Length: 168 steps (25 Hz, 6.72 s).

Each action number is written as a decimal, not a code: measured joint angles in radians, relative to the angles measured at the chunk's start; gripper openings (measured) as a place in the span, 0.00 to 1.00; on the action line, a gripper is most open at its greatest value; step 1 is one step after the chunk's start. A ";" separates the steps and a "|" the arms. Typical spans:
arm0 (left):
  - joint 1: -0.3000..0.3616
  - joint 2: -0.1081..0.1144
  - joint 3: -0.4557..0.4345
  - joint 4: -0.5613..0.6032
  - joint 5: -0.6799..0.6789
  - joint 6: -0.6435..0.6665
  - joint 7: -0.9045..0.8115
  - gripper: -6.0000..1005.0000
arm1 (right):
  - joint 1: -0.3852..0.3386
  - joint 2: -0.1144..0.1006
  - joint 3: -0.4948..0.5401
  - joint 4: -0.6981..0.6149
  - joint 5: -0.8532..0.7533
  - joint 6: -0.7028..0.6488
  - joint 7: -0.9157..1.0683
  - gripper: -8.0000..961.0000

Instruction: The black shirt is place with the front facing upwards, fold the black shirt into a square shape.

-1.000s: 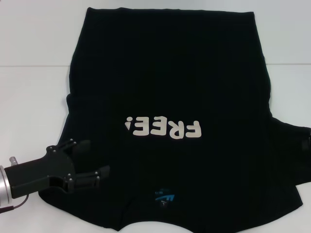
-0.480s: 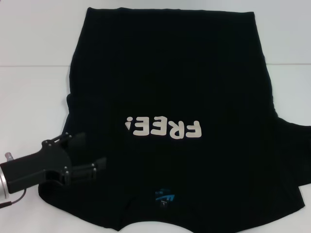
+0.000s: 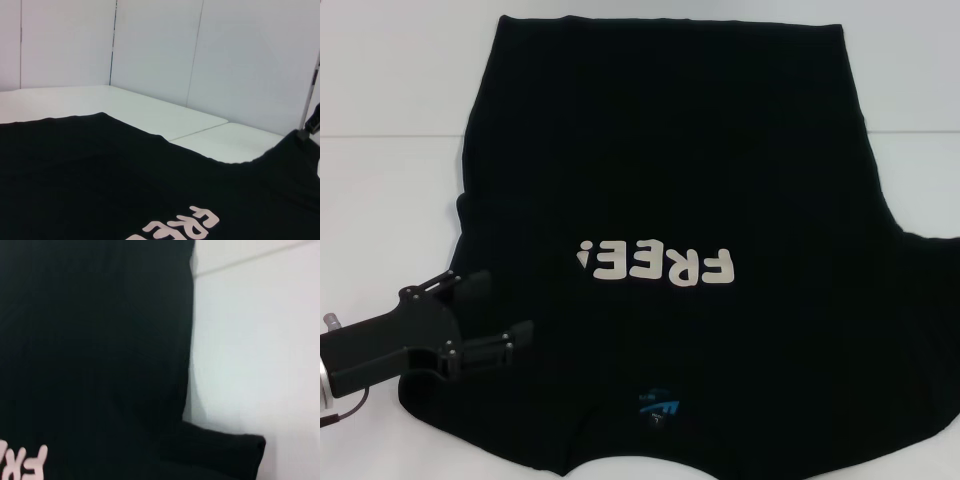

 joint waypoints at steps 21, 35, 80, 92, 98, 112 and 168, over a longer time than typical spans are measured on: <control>-0.007 0.000 0.006 -0.004 0.003 -0.014 0.000 0.94 | 0.077 0.043 -0.064 -0.017 0.067 -0.073 -0.020 0.05; -0.013 0.000 0.009 -0.014 0.008 -0.028 0.000 0.94 | 0.090 0.054 -0.094 0.095 0.177 -0.062 -0.050 0.05; -0.093 0.117 -0.170 0.108 0.301 0.202 -0.962 0.93 | -0.315 0.253 -0.075 0.321 0.564 -0.199 -1.495 0.95; -0.196 0.174 -0.183 0.152 0.602 0.200 -1.202 0.93 | -0.302 0.254 -0.073 0.364 0.566 -0.137 -1.568 0.95; -0.209 0.171 -0.113 0.152 0.646 0.174 -1.234 0.93 | -0.301 0.253 -0.071 0.359 0.568 -0.092 -1.569 0.95; -0.213 0.169 -0.090 0.116 0.662 0.126 -1.279 0.93 | -0.295 0.253 -0.075 0.364 0.564 -0.089 -1.571 0.95; -0.239 0.143 0.118 0.098 0.664 0.037 -1.277 0.77 | -0.269 0.252 -0.066 0.360 0.570 -0.099 -1.563 0.95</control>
